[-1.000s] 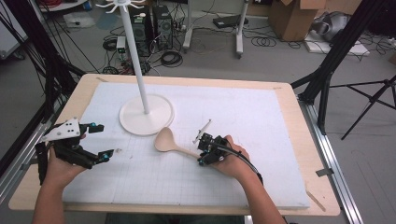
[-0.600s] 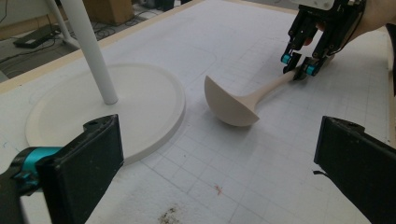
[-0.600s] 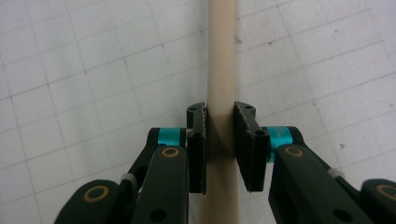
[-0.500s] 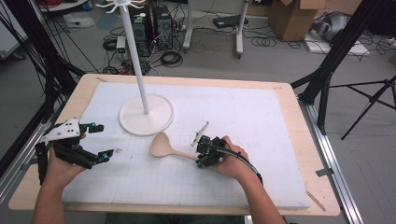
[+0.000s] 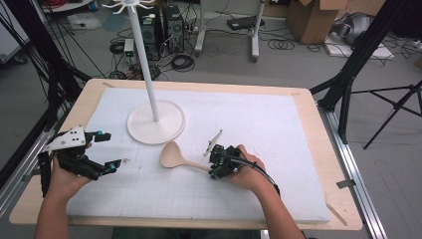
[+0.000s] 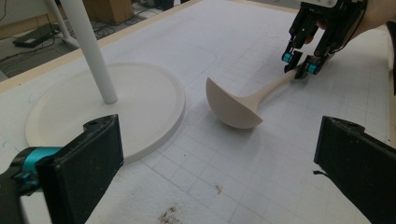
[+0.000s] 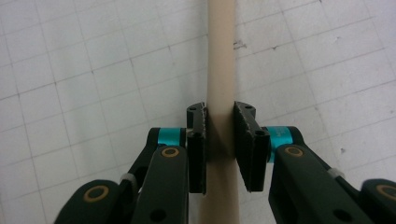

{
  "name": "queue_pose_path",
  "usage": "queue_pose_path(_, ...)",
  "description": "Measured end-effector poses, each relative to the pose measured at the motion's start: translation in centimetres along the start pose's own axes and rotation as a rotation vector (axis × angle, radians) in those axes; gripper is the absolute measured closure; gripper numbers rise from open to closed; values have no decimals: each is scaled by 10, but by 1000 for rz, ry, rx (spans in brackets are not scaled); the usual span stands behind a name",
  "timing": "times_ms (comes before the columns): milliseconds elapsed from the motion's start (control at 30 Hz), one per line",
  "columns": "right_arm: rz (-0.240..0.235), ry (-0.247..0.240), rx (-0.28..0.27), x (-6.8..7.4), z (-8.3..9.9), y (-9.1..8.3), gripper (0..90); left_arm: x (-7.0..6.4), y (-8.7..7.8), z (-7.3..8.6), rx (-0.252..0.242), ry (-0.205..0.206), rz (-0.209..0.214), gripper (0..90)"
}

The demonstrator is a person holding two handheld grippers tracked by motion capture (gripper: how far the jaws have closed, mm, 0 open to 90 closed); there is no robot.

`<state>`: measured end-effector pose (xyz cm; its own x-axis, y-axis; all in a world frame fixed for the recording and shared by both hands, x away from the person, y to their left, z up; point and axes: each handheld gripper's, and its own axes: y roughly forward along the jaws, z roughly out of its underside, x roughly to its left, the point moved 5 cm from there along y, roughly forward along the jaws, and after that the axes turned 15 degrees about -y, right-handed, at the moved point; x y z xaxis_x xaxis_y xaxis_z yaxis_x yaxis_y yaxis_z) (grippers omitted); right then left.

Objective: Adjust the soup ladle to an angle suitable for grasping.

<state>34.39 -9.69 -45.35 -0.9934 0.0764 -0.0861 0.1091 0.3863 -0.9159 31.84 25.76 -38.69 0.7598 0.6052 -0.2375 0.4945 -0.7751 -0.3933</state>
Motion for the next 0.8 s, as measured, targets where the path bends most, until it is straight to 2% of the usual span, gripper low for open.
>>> queue_pose_path(267,-15,-64,7,5,-14,2,762,-1,0,0,3,2,0,17)
queue_pose_path(300,-20,-89,5,5,-21,4,762,-1,0,0,2,1,1,17)
queue_pose_path(600,-49,-124,-7,8,-44,16,761,0,1,0,10,4,1,17)
queue_pose_path(800,-68,-165,-27,9,-71,29,761,0,1,0,10,7,2,17)
